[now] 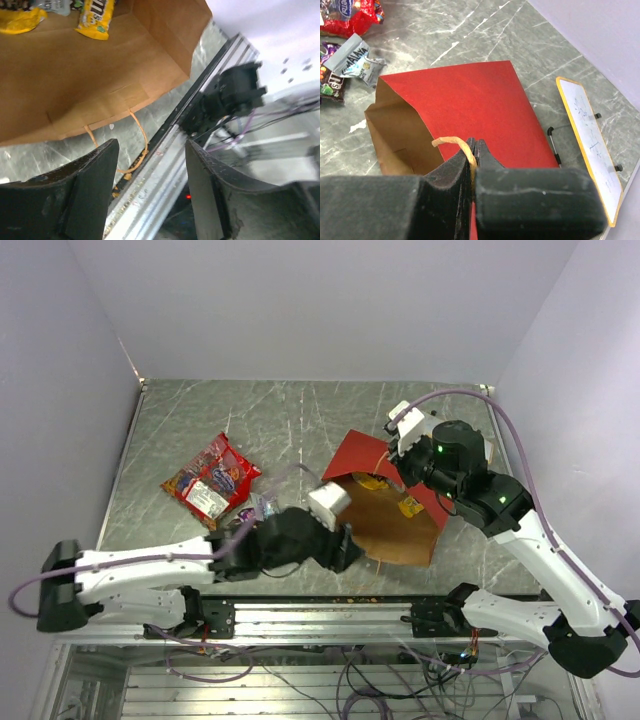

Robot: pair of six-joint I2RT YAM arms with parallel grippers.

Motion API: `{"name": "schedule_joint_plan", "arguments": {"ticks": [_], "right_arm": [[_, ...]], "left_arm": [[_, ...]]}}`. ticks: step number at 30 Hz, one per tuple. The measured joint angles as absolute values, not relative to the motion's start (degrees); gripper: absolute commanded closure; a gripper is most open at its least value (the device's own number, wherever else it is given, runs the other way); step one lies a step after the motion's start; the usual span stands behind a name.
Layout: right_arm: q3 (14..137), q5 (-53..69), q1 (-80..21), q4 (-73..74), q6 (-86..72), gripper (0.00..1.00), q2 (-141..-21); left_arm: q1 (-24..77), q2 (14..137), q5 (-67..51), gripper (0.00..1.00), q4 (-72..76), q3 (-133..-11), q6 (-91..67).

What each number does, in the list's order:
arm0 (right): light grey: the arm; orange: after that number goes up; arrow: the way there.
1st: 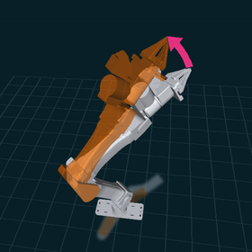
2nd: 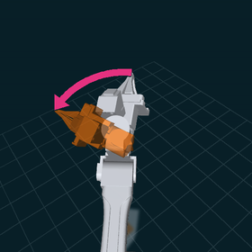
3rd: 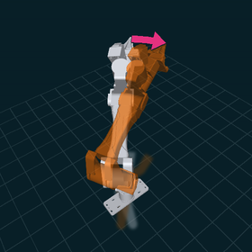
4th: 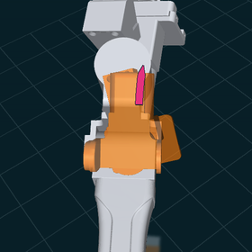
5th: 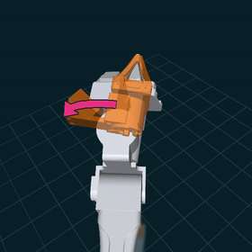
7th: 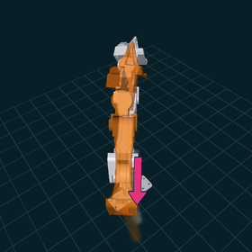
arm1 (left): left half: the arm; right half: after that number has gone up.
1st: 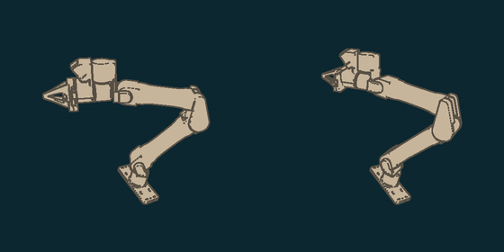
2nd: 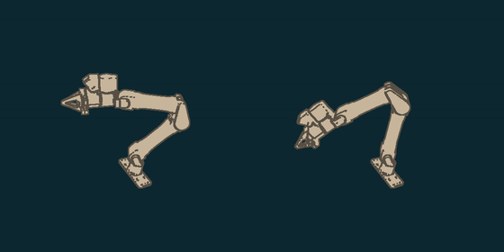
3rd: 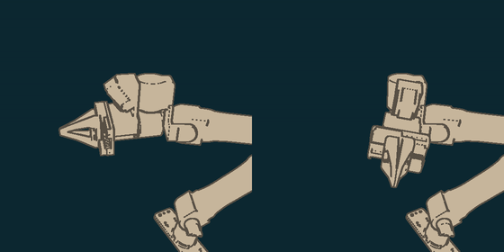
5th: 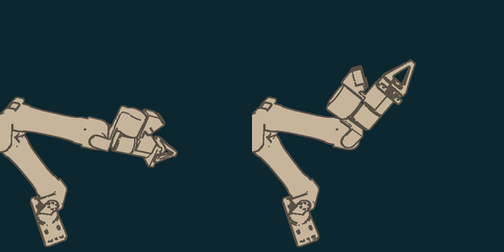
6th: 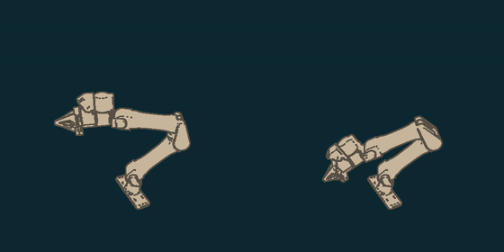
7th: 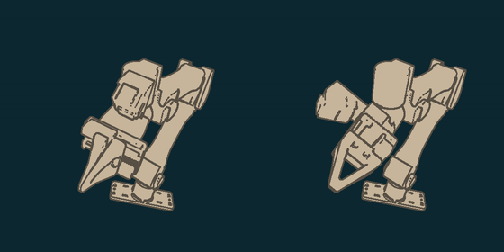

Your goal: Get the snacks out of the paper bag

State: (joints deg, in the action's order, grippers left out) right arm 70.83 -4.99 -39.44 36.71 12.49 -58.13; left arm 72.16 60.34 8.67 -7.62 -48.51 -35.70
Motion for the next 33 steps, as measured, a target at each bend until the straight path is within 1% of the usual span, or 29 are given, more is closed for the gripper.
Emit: {"name": "schedule_joint_plan", "arguments": {"ticks": [3,6,12,17,22,25,31,33], "right_arm": [[71.3,-5.4,-39.4,36.6,11.9,1.0,-58.1],[71.8,-5.5,-39.4,36.4,11.4,1.0,-58.3],[74.5,-5.8,-39.4,36.4,10.9,1.0,-59.9],[77.0,-5.8,-39.4,37.5,10.9,1.0,-61.3],[79.7,-6.0,-39.4,38.7,11.0,1.0,-63.1],[80.6,-6.0,-39.4,39.4,11.0,1.0,-63.6],[82.3,-6.3,-39.4,41.8,11.3,1.0,-63.8],[82.9,-6.5,-39.4,42.2,11.4,1.0,-63.8]], "left_arm": [[78.0,68.1,14.0,0.42,-3.6,-49.8,-27.5],[79.7,76.2,18.4,0.45,0.9,-50.1,-19.8],[77.1,87.6,24.1,0.54,11.6,-51.1,-8.3],[73.6,96.7,25.2,0.55,20.7,-54.0,-2.5],[71.1,104.9,26.4,0.5,26.2,-56.5,1.2],[69.9,108.8,27.0,0.43,28.9,-58.1,3.5],[67.8,115.8,29.7,0.27,32.9,-63.0,7.1],[67.4,117.0,30.9,0.24,33.3,-64.1,7.9]]}}
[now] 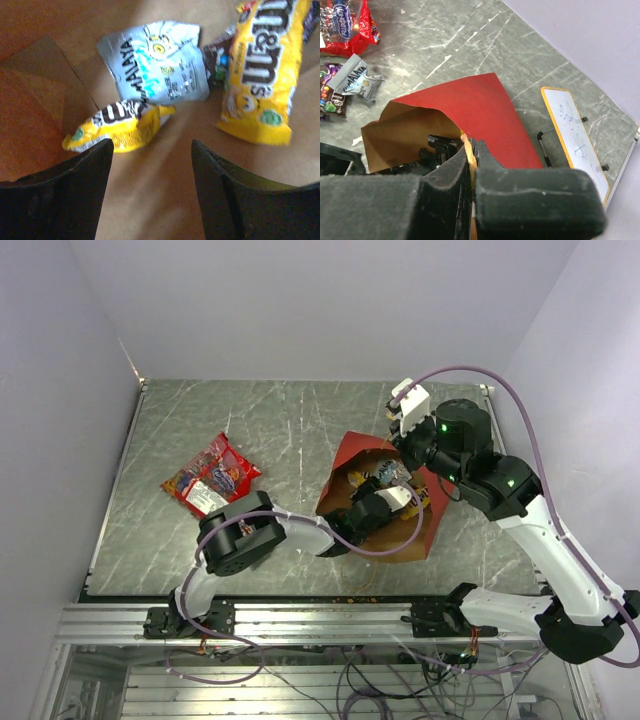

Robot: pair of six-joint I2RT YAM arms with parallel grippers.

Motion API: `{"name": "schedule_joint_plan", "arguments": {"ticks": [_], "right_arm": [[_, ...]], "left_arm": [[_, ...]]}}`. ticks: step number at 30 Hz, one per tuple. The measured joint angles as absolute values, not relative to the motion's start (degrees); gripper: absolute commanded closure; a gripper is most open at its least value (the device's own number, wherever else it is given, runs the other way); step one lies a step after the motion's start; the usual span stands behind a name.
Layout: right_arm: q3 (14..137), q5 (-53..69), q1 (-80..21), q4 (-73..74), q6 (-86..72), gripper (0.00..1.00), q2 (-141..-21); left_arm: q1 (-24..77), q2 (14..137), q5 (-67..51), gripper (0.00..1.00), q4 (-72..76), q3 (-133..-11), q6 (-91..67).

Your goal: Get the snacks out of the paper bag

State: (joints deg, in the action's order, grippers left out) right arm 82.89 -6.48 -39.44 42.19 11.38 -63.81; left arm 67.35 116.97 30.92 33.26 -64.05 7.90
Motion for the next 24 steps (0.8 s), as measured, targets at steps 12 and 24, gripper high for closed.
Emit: {"name": "schedule_joint_plan", "arguments": {"ticks": [12,24], "right_arm": [[84.3,-7.0,-39.4,44.3,12.8,1.0,-63.9],[84.9,-7.3,-39.4,44.5,14.4,1.0,-64.2]], "left_arm": [[64.3,124.7,33.1,0.25,32.7,-71.6,9.3],[63.2,127.2,33.7,0.68,30.4,-72.9,8.0]]}}
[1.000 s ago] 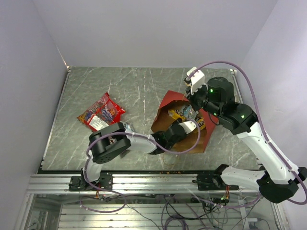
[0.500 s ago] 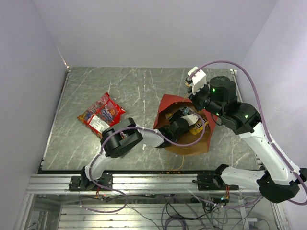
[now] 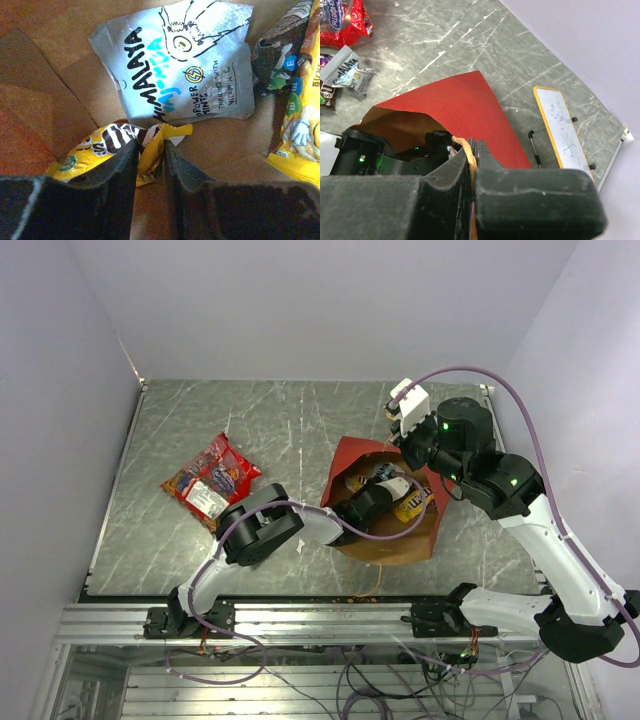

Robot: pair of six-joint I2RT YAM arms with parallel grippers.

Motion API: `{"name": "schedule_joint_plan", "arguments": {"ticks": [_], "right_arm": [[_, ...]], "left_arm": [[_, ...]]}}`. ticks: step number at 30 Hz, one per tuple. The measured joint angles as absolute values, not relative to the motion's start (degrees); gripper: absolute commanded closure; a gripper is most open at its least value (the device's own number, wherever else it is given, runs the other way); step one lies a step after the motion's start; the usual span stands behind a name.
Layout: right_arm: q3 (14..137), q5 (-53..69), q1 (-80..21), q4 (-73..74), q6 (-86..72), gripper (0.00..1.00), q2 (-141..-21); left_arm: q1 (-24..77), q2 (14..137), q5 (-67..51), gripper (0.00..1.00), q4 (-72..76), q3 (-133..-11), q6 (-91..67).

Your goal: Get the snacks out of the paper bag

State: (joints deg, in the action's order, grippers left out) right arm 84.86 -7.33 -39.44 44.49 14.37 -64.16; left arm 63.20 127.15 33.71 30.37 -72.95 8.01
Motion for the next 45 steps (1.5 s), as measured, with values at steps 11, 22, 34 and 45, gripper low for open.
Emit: {"name": "schedule_joint_plan", "arguments": {"ticks": [11,22,34,45], "right_arm": [[84.6,-8.4,-39.4,43.6,14.2,1.0,-64.3],[77.2,-10.3,-39.4,38.5,12.2,1.0,-60.8],[71.5,-11.2,-39.4,31.0,12.5,1.0,-59.5],[69.0,-11.1,-39.4,27.2,12.4,1.0,-59.5]], "left_arm": [[63.3,120.9,27.5,0.93,19.4,-73.6,-0.1],[71.8,100.5,16.6,0.93,11.7,-63.9,-7.6],[73.5,66.4,7.9,0.93,-11.2,-57.3,-18.8],[66.8,54.9,30.9,0.93,-47.7,-65.4,-44.9]]}}
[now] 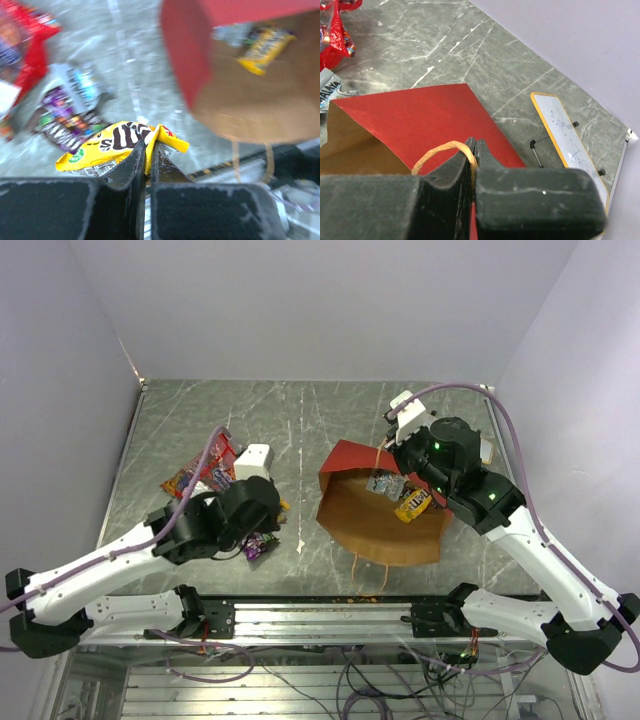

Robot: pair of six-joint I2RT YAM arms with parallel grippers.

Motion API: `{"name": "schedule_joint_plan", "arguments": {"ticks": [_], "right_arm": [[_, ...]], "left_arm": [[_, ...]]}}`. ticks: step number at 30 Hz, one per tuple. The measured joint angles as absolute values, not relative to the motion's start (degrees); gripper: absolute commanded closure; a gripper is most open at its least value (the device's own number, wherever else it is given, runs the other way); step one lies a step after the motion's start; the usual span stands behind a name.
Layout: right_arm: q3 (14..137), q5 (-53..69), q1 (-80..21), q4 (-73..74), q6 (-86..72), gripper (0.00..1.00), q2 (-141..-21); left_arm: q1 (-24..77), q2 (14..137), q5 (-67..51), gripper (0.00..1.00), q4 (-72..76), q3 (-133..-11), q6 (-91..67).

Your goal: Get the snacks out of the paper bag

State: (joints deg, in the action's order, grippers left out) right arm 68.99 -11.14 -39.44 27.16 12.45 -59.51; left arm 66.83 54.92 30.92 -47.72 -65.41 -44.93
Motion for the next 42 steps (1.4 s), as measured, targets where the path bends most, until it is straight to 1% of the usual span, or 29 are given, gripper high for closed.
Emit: {"name": "schedule_joint_plan", "arguments": {"ticks": [6,8,15,23,27,30,31,32,35,37,38,39,40,42], "right_arm": [[69.0,-11.1,-39.4,27.3,12.4,1.0,-59.2],[69.0,-11.1,-39.4,27.3,12.3,1.0,-58.8],[69.4,-10.0,-39.4,28.2,10.3,1.0,-58.1],[69.4,-8.2,-39.4,29.0,7.9,1.0,-57.8],[69.4,-8.1,-39.4,29.9,7.0,1.0,-57.3],[69.4,-7.9,-39.4,30.6,6.3,1.0,-56.8],[69.4,-7.9,-39.4,30.8,6.1,1.0,-56.7],[69.4,-7.9,-39.4,31.0,5.9,1.0,-56.6],[69.4,-7.9,-39.4,31.3,5.4,1.0,-56.3],[69.4,-7.9,-39.4,31.4,5.1,1.0,-56.3],[69.4,-7.7,-39.4,31.4,4.9,1.0,-56.3],[69.4,-7.7,-39.4,31.4,4.8,1.0,-56.3],[69.4,-7.5,-39.4,31.5,4.7,1.0,-56.3],[69.4,-7.1,-39.4,31.6,4.6,1.0,-56.4]], "left_arm": [[54.5,61.9,33.0,0.93,-60.4,-65.1,-54.5],[51.2,62.6,32.6,0.93,-61.7,-64.6,-56.6],[34.6,62.3,21.1,0.93,-63.5,-56.5,-67.2],[19.4,65.1,12.4,0.93,-66.3,-54.0,-79.9],[14.5,66.2,10.1,0.93,-66.7,-52.3,-86.3],[12.1,65.3,7.2,0.92,-64.9,-48.4,-91.4],[11.7,64.8,6.2,0.9,-64.0,-46.7,-93.3],[11.4,64.3,5.1,0.86,-63.1,-44.8,-95.3],[11.0,63.7,3.2,0.67,-61.8,-41.5,-99.2],[10.5,63.6,3.1,0.49,-61.1,-40.7,-100.5],[10.2,63.6,3.1,0.37,-60.9,-40.7,-100.8],[10.0,63.6,3.2,0.28,-60.6,-40.8,-100.8],[9.8,63.6,3.6,0.22,-60.5,-41.1,-100.7],[9.7,63.8,4.4,0.16,-61.1,-42.8,-100.0]]}}
